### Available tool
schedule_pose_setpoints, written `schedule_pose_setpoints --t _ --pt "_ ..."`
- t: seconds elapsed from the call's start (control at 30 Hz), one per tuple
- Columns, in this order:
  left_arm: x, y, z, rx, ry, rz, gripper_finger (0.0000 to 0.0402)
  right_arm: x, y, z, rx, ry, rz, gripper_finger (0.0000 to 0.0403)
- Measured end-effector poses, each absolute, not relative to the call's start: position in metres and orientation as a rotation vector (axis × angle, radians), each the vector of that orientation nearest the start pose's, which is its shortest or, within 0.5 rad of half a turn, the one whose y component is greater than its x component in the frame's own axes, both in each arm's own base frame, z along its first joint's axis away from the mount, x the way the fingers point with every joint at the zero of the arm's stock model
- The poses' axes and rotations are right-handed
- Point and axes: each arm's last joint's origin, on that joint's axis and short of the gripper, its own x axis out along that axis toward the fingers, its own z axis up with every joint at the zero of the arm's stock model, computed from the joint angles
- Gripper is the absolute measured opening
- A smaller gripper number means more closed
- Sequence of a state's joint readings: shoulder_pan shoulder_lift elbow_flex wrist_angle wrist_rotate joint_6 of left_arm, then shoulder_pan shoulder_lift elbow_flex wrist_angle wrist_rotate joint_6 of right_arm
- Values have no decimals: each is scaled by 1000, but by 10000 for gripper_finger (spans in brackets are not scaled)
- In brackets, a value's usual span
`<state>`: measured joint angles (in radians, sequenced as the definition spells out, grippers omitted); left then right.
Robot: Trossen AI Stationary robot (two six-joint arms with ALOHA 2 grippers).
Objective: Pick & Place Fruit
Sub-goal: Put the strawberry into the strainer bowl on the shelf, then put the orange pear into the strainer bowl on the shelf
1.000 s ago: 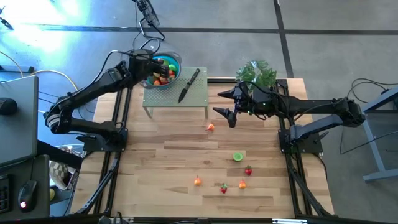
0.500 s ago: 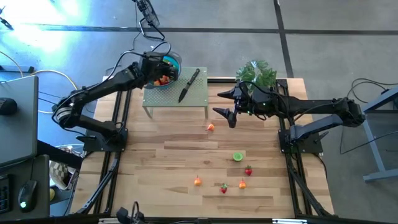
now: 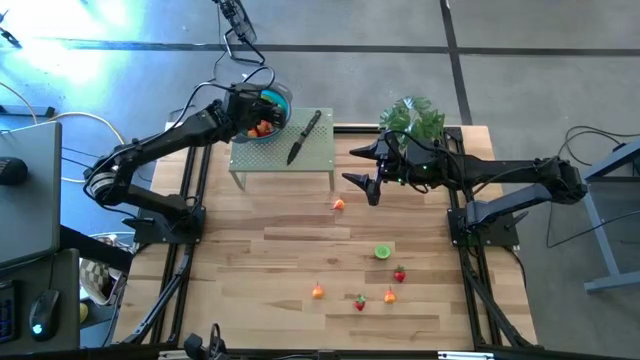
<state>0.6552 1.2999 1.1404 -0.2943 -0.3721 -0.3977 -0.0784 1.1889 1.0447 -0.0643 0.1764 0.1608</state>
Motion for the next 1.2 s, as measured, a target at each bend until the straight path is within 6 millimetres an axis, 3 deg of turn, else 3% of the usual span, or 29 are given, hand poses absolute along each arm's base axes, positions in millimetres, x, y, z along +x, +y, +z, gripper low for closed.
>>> schedule_pose_setpoints --t 0.3,0.6,0.9,1.2 --pt "221 183 339 -413 243 1092 203 266 -26 353 147 188 -270 318" --pt "224 185 348 -404 126 1078 204 266 -26 353 143 189 -270 318" --pt "225 184 349 -414 125 1037 204 266 -26 353 142 188 -270 318" --pt "229 163 360 -404 95 950 180 266 -26 353 141 188 -277 318"
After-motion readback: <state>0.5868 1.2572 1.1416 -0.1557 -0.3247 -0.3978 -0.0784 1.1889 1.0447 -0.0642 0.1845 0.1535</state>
